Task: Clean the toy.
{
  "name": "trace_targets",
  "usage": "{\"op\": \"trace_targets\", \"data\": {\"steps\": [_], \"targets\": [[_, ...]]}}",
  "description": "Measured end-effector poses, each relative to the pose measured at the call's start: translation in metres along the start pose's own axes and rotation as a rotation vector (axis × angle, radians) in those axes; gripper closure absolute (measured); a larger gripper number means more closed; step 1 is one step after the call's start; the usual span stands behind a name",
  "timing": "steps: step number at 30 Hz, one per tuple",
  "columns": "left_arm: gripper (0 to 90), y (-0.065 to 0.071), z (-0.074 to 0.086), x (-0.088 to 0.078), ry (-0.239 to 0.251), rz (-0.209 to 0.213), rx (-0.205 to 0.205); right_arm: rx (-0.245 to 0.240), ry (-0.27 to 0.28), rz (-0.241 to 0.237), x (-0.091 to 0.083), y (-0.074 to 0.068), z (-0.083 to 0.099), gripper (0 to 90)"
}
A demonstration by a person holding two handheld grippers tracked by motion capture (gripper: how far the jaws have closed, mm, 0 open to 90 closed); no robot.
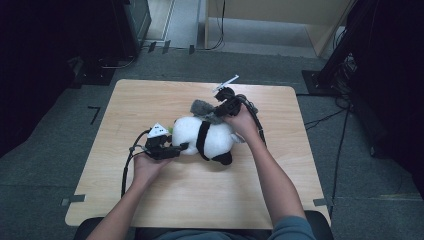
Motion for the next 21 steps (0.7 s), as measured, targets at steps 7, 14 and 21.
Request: {"op": "trace_targets", "data": {"steps": [7,14,21], "targets": [[40.0,-0.001,0.000,0.000,-0.006,0.001,-0.001,0.060,0.000,0.042,-0.016,0.024,0.025,77.0],[40.0,-0.002,0.000,-0.001,-0.008,0.007,-0.009,0.101,-0.027,0.058,-0.022,0.040,0.050,77.0],[39.7,-0.003,0.001,-0.001,-0.009,0.012,-0.003,0.113,-0.010,0.062,-0.023,0.041,0.056,77.0]]}}
Point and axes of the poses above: each handheld gripper's, and its own axes: x roughly forward along the jaws, z roughly out of its underside, y roughly to its right, the point moved 1 cm from there along x, roughly forward along the jaws, and after that the axes turned 1 degree about z, right-handed, at the moved point
